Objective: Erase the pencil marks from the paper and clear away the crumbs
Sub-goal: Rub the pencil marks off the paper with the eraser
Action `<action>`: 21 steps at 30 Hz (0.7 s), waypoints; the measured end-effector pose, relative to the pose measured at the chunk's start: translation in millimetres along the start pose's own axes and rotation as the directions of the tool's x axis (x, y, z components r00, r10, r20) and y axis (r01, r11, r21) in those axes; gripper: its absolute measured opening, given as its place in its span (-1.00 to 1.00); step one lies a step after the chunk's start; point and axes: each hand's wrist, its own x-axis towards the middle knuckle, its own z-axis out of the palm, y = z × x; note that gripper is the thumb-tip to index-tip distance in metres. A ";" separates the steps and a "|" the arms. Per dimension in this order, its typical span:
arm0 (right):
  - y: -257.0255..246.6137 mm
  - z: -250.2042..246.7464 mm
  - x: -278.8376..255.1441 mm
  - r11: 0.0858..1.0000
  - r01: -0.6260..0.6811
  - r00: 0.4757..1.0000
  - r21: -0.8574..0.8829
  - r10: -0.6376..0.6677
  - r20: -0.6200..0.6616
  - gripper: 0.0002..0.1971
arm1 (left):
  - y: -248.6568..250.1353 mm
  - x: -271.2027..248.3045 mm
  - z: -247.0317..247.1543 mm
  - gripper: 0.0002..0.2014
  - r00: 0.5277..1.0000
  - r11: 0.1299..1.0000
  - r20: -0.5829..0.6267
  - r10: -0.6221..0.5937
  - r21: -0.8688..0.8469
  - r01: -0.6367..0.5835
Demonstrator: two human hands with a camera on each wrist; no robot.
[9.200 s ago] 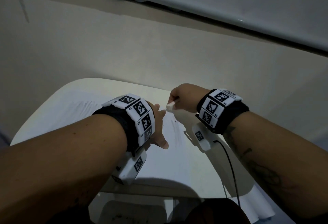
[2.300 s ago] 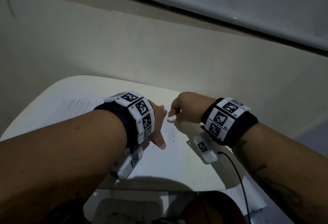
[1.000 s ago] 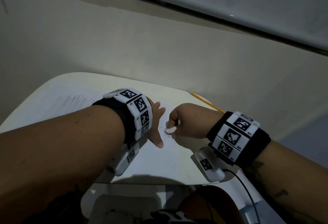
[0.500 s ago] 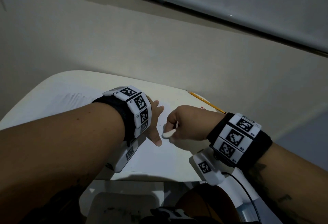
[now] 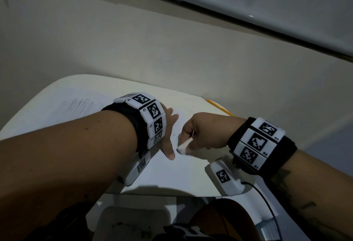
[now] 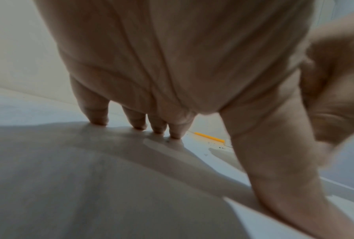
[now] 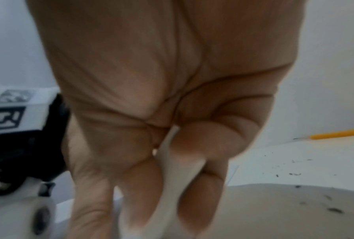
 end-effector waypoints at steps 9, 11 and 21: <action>-7.6 7.3 6.0 0.992 0.005 0.995 -0.127 -0.018 -0.102 -0.88 | -1.6 2.7 5.0 0.33 1.000 0.998 0.008 0.023 -0.051 -0.022; -8.7 4.3 -2.1 0.993 0.019 1.000 -0.114 -0.021 -0.019 -0.85 | 0.2 2.3 4.0 0.35 1.000 0.999 0.006 0.011 -0.036 -0.010; -6.2 5.9 12.6 0.996 0.023 0.990 -0.083 -0.034 -0.135 -0.89 | -7.8 8.6 10.8 0.45 0.999 0.995 0.004 0.044 -0.090 -0.044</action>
